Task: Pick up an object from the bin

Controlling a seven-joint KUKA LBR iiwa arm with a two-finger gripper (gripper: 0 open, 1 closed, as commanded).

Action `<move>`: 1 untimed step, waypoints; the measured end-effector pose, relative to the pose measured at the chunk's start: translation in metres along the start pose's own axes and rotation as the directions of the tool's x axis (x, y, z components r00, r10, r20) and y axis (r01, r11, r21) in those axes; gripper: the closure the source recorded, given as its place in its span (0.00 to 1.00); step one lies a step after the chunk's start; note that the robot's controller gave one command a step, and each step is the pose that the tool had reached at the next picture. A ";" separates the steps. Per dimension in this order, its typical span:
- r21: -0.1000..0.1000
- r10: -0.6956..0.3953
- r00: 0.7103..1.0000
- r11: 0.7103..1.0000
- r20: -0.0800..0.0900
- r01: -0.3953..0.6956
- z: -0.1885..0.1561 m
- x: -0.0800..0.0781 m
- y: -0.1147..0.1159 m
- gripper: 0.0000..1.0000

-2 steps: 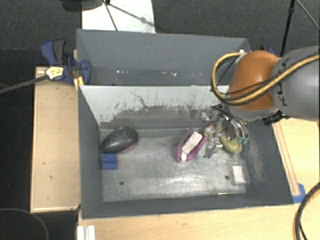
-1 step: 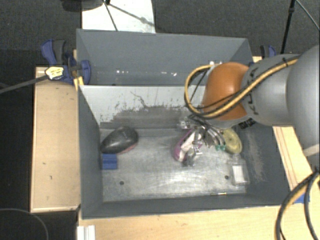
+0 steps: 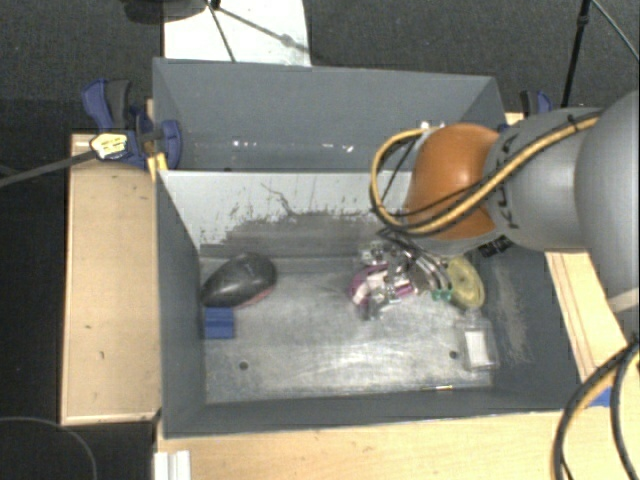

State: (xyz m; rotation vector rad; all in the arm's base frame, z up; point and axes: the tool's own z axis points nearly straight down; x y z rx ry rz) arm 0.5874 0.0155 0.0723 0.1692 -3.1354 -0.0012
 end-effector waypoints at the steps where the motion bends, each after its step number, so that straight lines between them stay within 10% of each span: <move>1: 0.004 -0.236 0.972 0.972 0.012 0.236 -0.218 -0.006 0.013 1.00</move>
Offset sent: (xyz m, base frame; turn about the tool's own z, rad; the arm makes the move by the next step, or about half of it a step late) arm 0.0029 0.0128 0.2131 -0.2384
